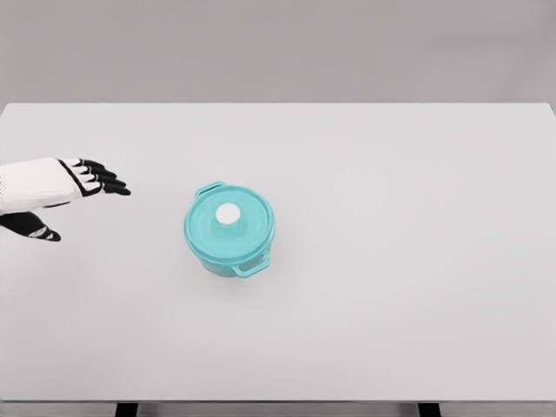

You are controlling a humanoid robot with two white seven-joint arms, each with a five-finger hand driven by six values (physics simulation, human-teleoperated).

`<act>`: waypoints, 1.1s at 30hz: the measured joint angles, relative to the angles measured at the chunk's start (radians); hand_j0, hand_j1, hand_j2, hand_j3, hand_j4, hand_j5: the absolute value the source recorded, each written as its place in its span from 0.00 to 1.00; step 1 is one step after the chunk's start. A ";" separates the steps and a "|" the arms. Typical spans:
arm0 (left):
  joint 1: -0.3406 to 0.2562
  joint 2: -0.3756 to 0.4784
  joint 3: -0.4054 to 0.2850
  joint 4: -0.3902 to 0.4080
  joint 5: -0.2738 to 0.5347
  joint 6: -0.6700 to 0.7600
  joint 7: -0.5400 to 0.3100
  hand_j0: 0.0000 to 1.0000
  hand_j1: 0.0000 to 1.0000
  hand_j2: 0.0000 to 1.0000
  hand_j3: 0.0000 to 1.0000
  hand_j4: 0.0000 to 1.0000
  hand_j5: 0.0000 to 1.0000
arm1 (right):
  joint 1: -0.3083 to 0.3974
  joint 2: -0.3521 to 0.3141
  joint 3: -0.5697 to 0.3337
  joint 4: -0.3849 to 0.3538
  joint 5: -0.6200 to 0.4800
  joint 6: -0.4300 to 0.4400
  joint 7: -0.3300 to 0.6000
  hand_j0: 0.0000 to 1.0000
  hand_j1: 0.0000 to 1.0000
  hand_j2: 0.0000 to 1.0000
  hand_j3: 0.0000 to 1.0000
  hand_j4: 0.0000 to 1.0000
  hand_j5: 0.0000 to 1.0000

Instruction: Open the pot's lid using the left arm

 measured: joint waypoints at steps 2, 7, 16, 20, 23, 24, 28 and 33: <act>0.000 -0.002 -0.003 -0.005 -0.003 0.000 0.000 1.00 1.00 1.00 1.00 1.00 1.00 | -0.009 0.000 0.000 -0.001 -0.002 0.000 0.000 1.00 1.00 1.00 1.00 1.00 1.00; -0.015 -0.015 -0.005 -0.007 -0.023 0.000 0.000 1.00 1.00 1.00 1.00 1.00 1.00 | 0.008 0.000 -0.002 0.006 -0.006 0.009 0.000 1.00 1.00 1.00 1.00 1.00 1.00; -0.316 -0.154 -0.127 -0.085 -0.024 0.002 0.000 1.00 1.00 1.00 1.00 1.00 1.00 | 0.008 0.000 -0.003 0.007 -0.007 0.011 0.000 1.00 1.00 1.00 1.00 1.00 1.00; -0.419 -0.244 -0.239 -0.101 -0.023 0.001 0.000 1.00 1.00 1.00 1.00 1.00 1.00 | 0.008 0.000 -0.002 0.007 -0.007 0.011 0.000 1.00 1.00 1.00 1.00 1.00 1.00; -0.428 -0.308 -0.325 -0.102 -0.045 0.000 0.000 1.00 1.00 1.00 1.00 1.00 1.00 | 0.008 0.000 -0.002 0.007 -0.007 0.011 0.000 1.00 1.00 1.00 1.00 1.00 1.00; -0.428 -0.324 -0.346 -0.103 -0.044 0.000 -0.001 1.00 1.00 1.00 1.00 1.00 1.00 | 0.008 0.000 -0.002 0.007 -0.007 0.011 0.000 1.00 1.00 1.00 1.00 1.00 1.00; -0.436 -0.349 -0.409 -0.101 0.015 -0.001 -0.001 1.00 1.00 1.00 1.00 1.00 1.00 | 0.006 0.000 -0.002 0.007 -0.007 0.011 0.000 1.00 1.00 1.00 1.00 1.00 1.00; -0.445 -0.319 -0.443 -0.084 0.033 0.001 -0.001 1.00 1.00 1.00 1.00 1.00 1.00 | 0.006 0.000 -0.002 0.007 -0.007 0.011 0.000 1.00 1.00 1.00 1.00 1.00 1.00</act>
